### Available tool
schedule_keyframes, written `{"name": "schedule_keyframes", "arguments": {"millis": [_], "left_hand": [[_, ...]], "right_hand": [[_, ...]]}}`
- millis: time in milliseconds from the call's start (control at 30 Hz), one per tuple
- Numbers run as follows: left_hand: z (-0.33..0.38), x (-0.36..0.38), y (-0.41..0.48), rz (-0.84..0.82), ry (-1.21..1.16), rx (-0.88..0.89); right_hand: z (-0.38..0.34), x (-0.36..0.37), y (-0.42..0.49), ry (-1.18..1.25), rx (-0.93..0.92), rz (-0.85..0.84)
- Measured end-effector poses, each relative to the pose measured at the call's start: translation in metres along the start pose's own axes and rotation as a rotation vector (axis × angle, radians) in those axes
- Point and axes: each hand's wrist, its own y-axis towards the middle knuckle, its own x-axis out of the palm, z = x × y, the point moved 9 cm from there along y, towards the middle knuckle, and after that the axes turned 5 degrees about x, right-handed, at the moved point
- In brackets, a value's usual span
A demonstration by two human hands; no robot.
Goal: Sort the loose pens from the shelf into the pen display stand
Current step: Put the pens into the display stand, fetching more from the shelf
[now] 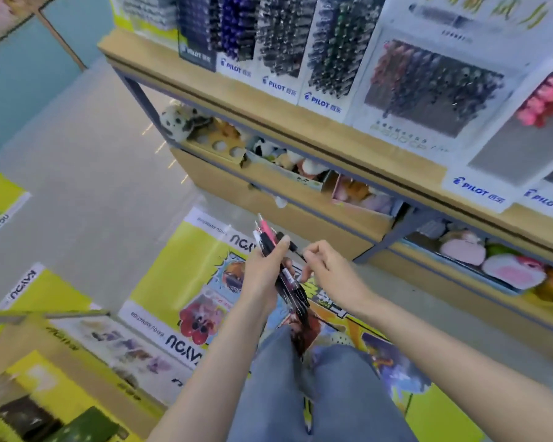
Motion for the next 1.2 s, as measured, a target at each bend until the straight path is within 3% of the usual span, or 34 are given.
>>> {"name": "schedule_keyframes", "arguments": {"millis": [167,333,533,733,967,1200], "left_hand": [[0.018,0.008,0.022,-0.043,-0.080,-0.022],[0.018,0.038,0.040,-0.074,-0.105,-0.067],[0.004,0.094,0.040,-0.110,-0.060,-0.125],[-0.007,0.181,0.026,-0.204,-0.017,-0.178],[-0.002,0.301,0.007,-0.330,0.035,-0.142],[-0.007,0.391,-0.017,-0.423,0.151,-0.094]], "right_hand": [[0.013,-0.012,-0.007,0.247,0.013,0.067],[0.035,-0.061,-0.022,0.466,-0.010,0.359],[0.051,-0.112,-0.024,0.441,-0.041,0.495],[0.048,-0.210,-0.041,0.339,-0.194,0.675],[0.064,-0.315,-0.063,0.292,-0.298,0.734],[0.089,-0.393,-0.097,0.163,-0.376,0.903]]}}
